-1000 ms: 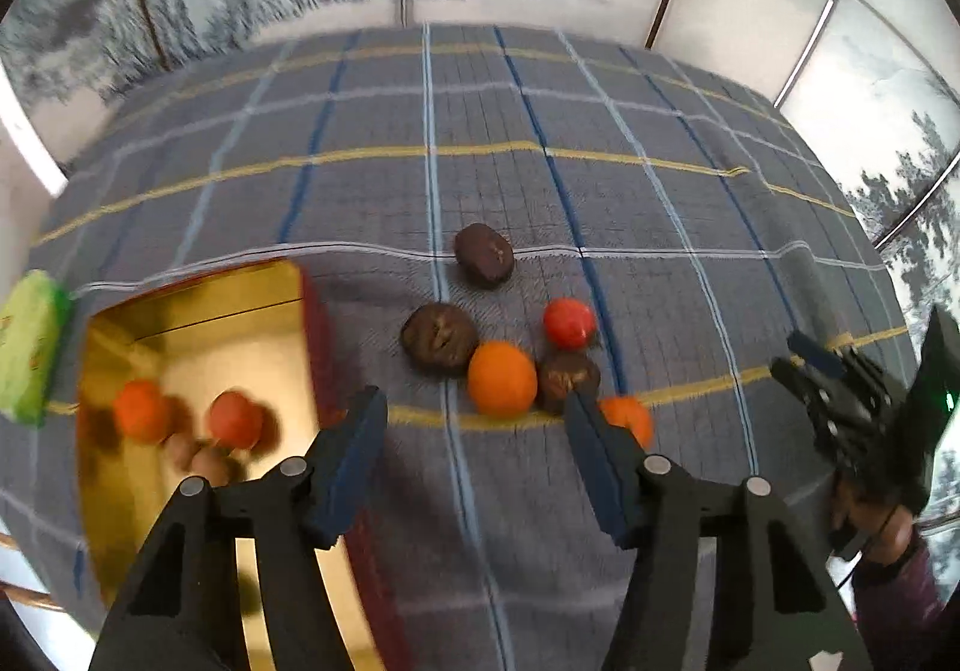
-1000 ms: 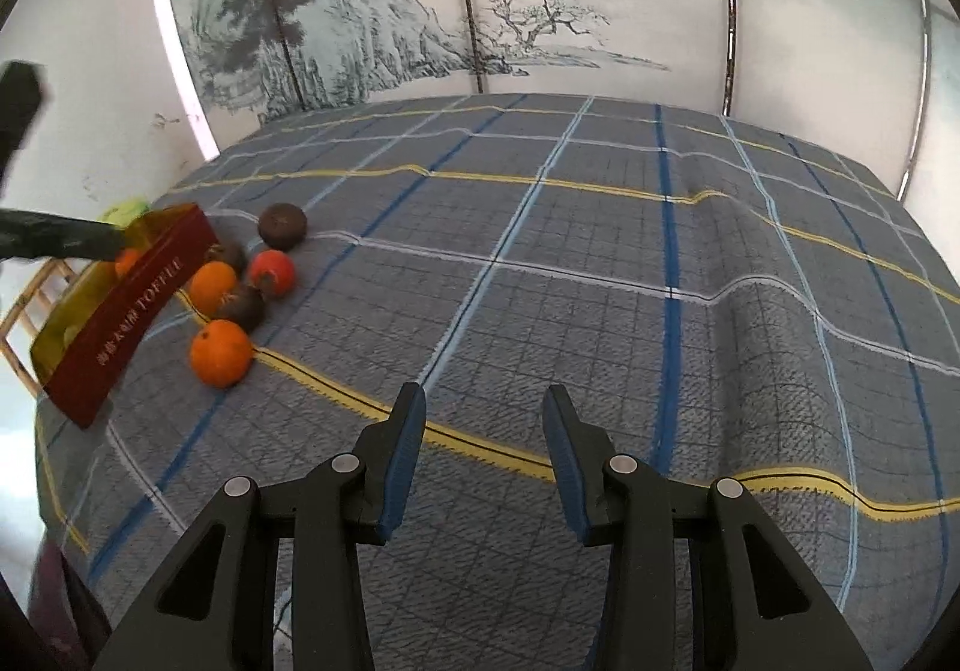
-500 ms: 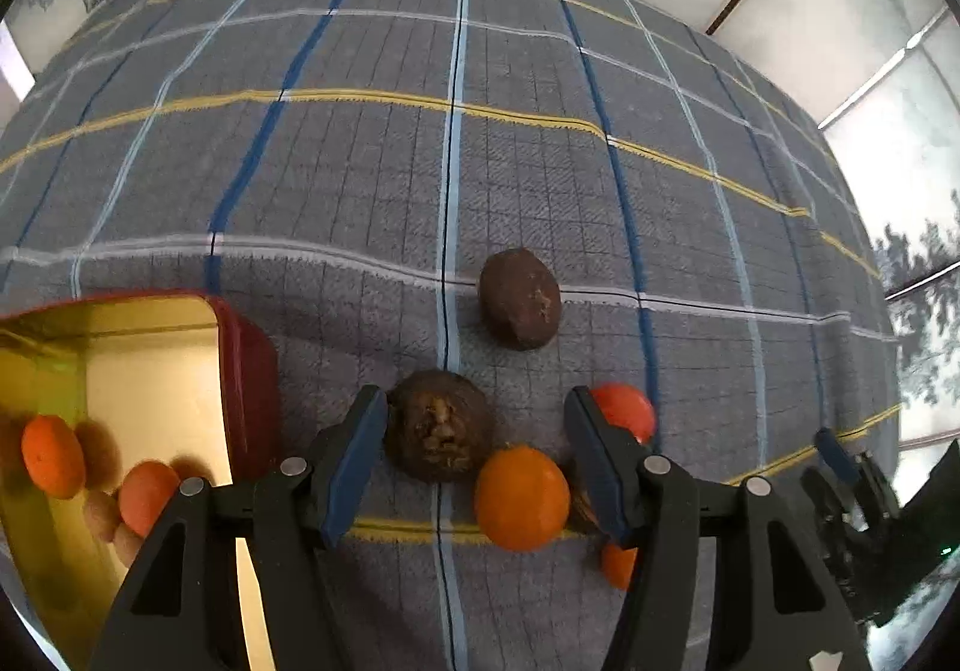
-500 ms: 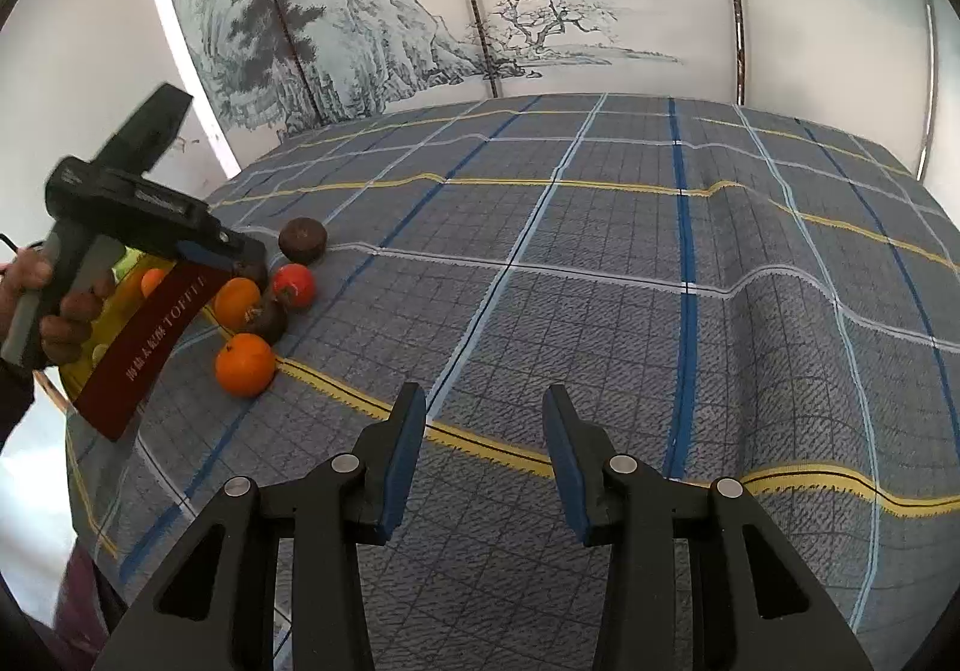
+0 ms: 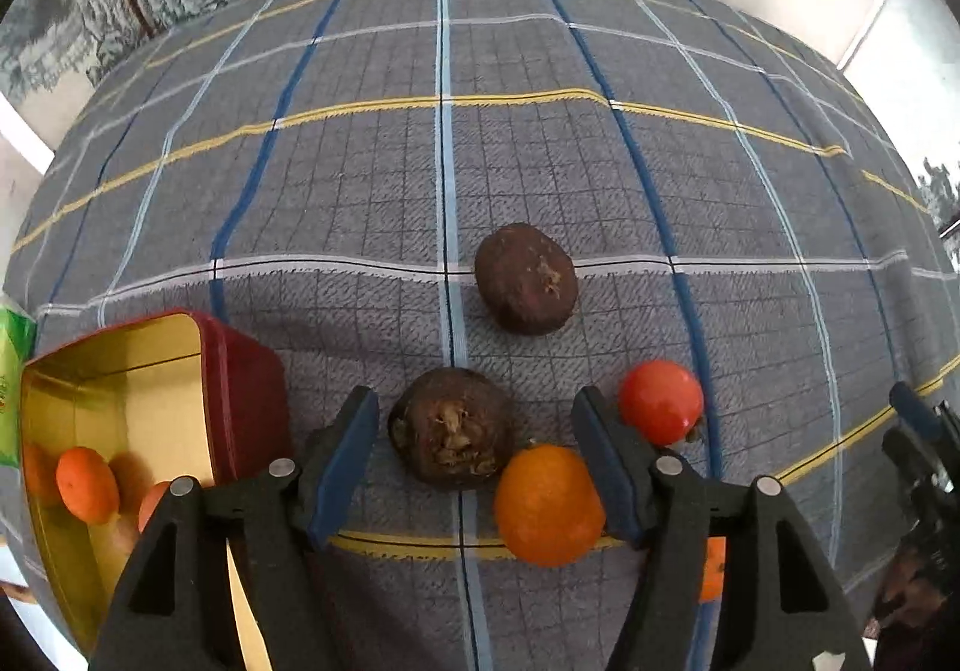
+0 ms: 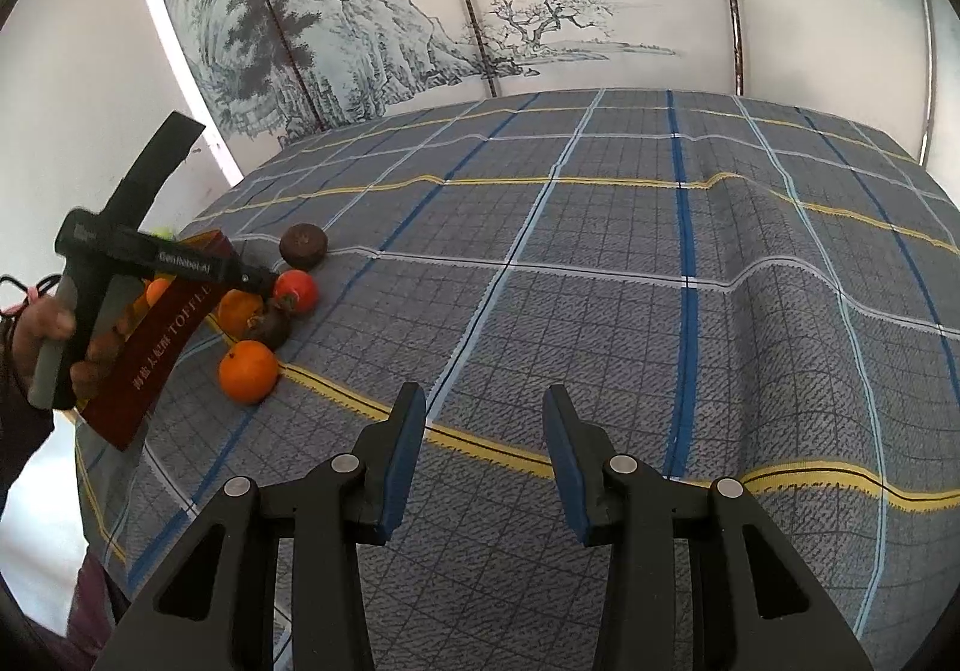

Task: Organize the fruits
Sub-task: 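Grasp dark brown fruit with left tool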

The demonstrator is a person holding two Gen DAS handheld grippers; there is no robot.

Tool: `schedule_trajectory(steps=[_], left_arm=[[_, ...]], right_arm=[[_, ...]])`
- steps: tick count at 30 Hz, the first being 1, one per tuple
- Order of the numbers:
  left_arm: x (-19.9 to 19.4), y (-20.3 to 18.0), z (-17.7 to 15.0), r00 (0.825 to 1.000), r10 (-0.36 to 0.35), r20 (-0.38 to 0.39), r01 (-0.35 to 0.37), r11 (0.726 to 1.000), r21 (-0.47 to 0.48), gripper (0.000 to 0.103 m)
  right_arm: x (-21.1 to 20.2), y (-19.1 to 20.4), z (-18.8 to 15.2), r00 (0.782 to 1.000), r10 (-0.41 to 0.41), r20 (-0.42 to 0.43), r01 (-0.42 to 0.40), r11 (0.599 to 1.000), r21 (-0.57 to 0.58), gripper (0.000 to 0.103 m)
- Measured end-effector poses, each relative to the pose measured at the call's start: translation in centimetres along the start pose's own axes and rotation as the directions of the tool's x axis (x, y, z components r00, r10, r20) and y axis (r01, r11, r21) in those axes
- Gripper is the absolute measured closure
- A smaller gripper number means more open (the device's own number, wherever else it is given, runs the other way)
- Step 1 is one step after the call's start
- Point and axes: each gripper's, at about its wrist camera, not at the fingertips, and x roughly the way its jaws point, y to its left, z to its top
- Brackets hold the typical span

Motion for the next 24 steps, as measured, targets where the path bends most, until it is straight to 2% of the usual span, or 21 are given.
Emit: schedule_trajectory(steps=[4, 5, 6, 10, 13, 20, 24], left_arm=[[-0.1, -0.2, -0.3, 1.000, 0.007, 0.029, -0.007, 1.000, 0.003, 0.041], [-0.3, -0.2, -0.3, 0.999, 0.010, 0.040, -0.010, 1.000, -0.002, 0.048], [-0.5, -0.1, -0.4, 0.999, 0.015, 0.051, -0.015, 1.000, -0.003, 0.066], [-0.7, 0.1, -0.5, 0.998, -0.048, 0.044, 0.049, 0.998, -0.030, 0.066], [-1.4, -0.6, -1.0, 0.997, -0.054, 0.062, 0.056, 0.998, -0.021, 0.066], [-6.4, -1.6, -2.2, 0.982, -0.110, 0.156, 0.116, 0.993, -0.032, 0.066], [-8.9, -1.5, -3.0, 0.972, -0.139, 0.192, 0.153, 0.986, -0.060, 0.066]], right_arm=[[0.2, -0.2, 0.0, 1.000, 0.000, -0.008, 0.000, 1.000, 0.006, 0.060], [0.2, -0.2, 0.0, 1.000, -0.002, -0.010, 0.002, 1.000, 0.007, 0.060], [0.2, -0.2, -0.1, 1.000, -0.003, -0.011, 0.003, 1.000, 0.007, 0.060], [0.2, -0.4, 0.1, 1.000, -0.006, -0.012, 0.006, 1.000, 0.013, 0.054], [0.3, -0.6, 0.1, 1.000, -0.006, -0.011, 0.006, 1.000, 0.024, 0.054], [0.3, -0.7, 0.2, 1.000, -0.010, -0.015, 0.010, 1.000, 0.023, 0.054], [0.3, 0.2, 0.1, 1.000, -0.004, -0.016, 0.004, 1.000, -0.020, 0.054]])
